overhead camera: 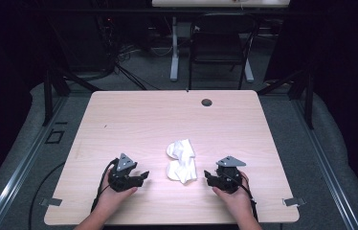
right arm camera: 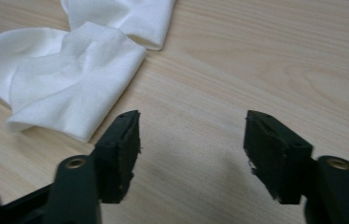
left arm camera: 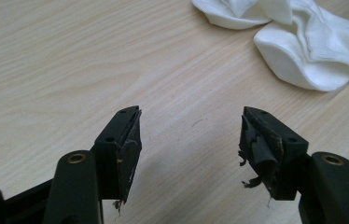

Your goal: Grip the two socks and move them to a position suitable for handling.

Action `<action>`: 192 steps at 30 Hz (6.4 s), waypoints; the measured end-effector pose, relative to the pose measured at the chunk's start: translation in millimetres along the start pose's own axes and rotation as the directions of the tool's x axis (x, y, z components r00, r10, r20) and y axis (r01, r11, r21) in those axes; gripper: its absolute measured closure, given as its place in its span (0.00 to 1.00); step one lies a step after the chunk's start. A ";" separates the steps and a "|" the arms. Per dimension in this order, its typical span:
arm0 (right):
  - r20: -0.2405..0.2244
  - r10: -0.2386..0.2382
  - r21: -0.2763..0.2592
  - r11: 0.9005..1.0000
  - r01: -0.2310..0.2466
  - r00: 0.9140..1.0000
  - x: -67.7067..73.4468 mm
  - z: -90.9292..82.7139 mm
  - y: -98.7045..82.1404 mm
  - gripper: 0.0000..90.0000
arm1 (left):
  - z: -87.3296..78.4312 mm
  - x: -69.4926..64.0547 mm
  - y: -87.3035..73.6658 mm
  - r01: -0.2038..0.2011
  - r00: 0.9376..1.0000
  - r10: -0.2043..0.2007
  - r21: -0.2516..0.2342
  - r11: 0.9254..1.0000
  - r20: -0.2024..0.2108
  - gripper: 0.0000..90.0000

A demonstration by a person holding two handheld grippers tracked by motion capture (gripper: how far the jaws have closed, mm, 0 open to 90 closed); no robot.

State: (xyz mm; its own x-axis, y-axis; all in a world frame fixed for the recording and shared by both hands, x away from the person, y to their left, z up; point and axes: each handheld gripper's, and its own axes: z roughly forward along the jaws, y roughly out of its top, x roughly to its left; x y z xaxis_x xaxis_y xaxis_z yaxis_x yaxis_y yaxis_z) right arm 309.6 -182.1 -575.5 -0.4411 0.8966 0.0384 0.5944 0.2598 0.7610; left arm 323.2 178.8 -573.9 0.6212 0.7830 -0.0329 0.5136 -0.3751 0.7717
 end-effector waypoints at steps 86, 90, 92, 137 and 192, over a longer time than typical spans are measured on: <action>-0.164 -0.068 0.105 0.991 0.086 0.984 55.8 45.5 36.7 1.00 | -17.7 1.1 -8.9 0.004 0.998 -0.007 -0.041 0.999 -0.057 0.57; -0.170 -0.074 0.109 0.990 0.094 0.983 59.6 43.2 34.8 1.00 | -19.0 0.3 -9.0 0.004 0.998 -0.007 -0.043 0.999 -0.059 0.58; -0.169 -0.074 0.104 0.990 0.092 0.983 60.5 43.1 34.1 1.00 | -19.5 0.3 -9.0 0.000 0.998 -0.002 -0.041 0.999 -0.058 0.58; -0.307 -0.129 0.108 0.980 0.169 0.943 99.3 33.8 23.4 0.97 | -12.9 -29.0 -4.6 -0.053 0.998 0.055 -0.034 0.998 0.037 0.62; -0.316 -0.176 -0.003 0.983 0.185 0.932 117.1 16.1 31.9 0.97 | -5.1 -41.9 -0.6 -0.040 0.996 0.042 -0.025 0.999 0.083 0.65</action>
State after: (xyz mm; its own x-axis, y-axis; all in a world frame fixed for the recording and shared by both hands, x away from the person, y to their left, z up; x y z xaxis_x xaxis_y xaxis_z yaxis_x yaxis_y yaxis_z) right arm 287.8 -63.1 -557.1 -0.7282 0.6771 0.1062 0.5008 0.4198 0.7569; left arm 293.8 148.8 -569.7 0.6896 0.7222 -0.0531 0.4734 -0.3940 0.7878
